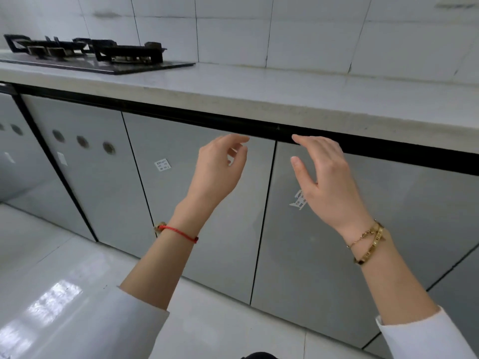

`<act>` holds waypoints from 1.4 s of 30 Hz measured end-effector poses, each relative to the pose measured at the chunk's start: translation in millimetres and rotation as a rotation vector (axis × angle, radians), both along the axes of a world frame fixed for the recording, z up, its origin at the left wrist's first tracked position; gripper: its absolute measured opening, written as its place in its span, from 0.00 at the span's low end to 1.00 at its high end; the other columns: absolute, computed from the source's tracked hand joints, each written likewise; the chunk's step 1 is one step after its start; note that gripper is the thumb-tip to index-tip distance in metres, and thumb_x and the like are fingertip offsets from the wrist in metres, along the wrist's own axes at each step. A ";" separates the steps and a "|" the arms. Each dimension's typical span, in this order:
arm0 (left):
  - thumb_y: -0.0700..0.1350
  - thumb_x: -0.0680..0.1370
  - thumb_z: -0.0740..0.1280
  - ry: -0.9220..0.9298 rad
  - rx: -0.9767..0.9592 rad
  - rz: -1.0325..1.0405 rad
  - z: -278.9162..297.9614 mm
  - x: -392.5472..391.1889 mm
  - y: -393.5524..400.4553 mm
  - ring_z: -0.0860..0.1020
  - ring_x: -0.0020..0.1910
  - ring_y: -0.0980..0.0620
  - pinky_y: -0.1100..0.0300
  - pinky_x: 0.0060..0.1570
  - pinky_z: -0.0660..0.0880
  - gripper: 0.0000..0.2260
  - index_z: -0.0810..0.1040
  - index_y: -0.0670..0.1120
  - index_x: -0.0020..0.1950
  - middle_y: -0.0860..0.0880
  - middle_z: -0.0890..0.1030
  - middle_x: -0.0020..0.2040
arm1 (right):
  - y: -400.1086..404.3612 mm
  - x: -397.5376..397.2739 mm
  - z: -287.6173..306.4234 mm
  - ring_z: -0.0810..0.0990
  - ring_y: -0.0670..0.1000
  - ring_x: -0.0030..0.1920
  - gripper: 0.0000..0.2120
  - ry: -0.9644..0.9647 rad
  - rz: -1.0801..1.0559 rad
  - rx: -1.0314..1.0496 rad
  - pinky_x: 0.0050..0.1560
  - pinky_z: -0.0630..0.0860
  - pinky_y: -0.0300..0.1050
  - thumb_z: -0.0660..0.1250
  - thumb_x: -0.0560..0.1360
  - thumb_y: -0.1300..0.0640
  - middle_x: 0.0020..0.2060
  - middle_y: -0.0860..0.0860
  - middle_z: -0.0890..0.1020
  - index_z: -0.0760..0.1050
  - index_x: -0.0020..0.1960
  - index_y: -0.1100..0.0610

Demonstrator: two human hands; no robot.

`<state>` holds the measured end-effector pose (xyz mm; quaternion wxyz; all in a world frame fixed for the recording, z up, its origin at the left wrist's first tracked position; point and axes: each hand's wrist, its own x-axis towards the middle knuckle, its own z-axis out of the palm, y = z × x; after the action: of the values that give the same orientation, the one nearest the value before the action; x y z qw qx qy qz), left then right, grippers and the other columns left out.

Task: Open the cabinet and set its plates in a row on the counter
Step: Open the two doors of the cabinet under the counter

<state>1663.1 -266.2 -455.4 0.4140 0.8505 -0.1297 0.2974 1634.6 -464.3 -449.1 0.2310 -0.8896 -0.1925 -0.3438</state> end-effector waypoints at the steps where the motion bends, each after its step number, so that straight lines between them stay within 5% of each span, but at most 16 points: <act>1: 0.44 0.80 0.63 0.021 -0.037 -0.001 3.5 6.4 -6.8 0.77 0.43 0.61 0.79 0.42 0.69 0.11 0.81 0.48 0.60 0.54 0.82 0.50 | 0.1 2.8 1.5 0.69 0.53 0.67 0.18 -0.005 -0.006 -0.004 0.70 0.63 0.43 0.60 0.81 0.56 0.63 0.54 0.76 0.70 0.69 0.61; 4: 0.46 0.79 0.64 0.128 -0.144 0.007 9.9 21.3 -21.0 0.77 0.42 0.61 0.79 0.41 0.68 0.12 0.81 0.49 0.59 0.54 0.83 0.49 | 0.3 10.2 1.9 0.69 0.53 0.67 0.19 -0.011 -0.024 -0.022 0.71 0.63 0.45 0.60 0.81 0.56 0.63 0.54 0.76 0.70 0.69 0.61; 9: 0.47 0.79 0.64 0.291 -0.483 -0.105 11.6 32.5 -35.0 0.81 0.52 0.53 0.57 0.55 0.77 0.12 0.81 0.48 0.59 0.50 0.83 0.51 | 2.2 14.9 -4.0 0.69 0.52 0.67 0.19 -0.005 -0.029 -0.025 0.71 0.63 0.44 0.59 0.81 0.55 0.64 0.54 0.75 0.69 0.70 0.60; 16: 0.44 0.79 0.65 0.369 -0.772 -0.276 10.6 40.5 -38.5 0.80 0.43 0.59 0.68 0.40 0.74 0.05 0.79 0.48 0.54 0.54 0.82 0.44 | 8.0 14.8 -5.0 0.68 0.52 0.69 0.20 0.016 -0.032 -0.024 0.72 0.63 0.46 0.59 0.81 0.55 0.66 0.53 0.75 0.68 0.71 0.60; 22: 0.44 0.79 0.65 0.314 -0.716 -0.260 8.2 30.1 -31.8 0.80 0.44 0.60 0.70 0.41 0.74 0.05 0.80 0.50 0.50 0.54 0.82 0.43 | 9.4 13.2 -5.9 0.67 0.51 0.70 0.22 0.027 -0.013 -0.015 0.72 0.59 0.40 0.58 0.81 0.55 0.68 0.53 0.73 0.65 0.73 0.59; 33: 0.44 0.80 0.65 0.244 -0.579 -0.290 -1.9 -26.2 6.2 0.81 0.49 0.59 0.66 0.48 0.75 0.09 0.80 0.47 0.59 0.52 0.83 0.48 | 44.7 -13.0 -15.4 0.61 0.49 0.76 0.22 0.088 0.172 0.112 0.71 0.50 0.26 0.57 0.82 0.60 0.73 0.53 0.68 0.62 0.75 0.58; 38: 0.45 0.76 0.69 -0.106 -0.230 0.002 -33.3 -57.9 9.8 0.77 0.52 0.58 0.69 0.49 0.73 0.17 0.75 0.49 0.65 0.54 0.78 0.55 | 54.6 -31.3 -21.1 0.57 0.44 0.76 0.23 0.079 0.252 0.123 0.72 0.50 0.27 0.56 0.82 0.61 0.74 0.50 0.65 0.60 0.76 0.58; 42: 0.49 0.75 0.71 -0.216 -0.074 0.131 -61.0 -75.8 12.9 0.69 0.66 0.55 0.65 0.65 0.67 0.28 0.67 0.46 0.73 0.50 0.70 0.66 | 68.6 -48.4 -25.4 0.57 0.43 0.76 0.23 0.028 0.321 0.116 0.74 0.52 0.30 0.56 0.82 0.61 0.73 0.45 0.63 0.60 0.76 0.58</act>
<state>1587.3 -253.3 -516.5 0.4083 0.8043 -0.1067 0.4184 1586.2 -395.7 -474.5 0.3363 -0.8373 -0.3087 -0.3008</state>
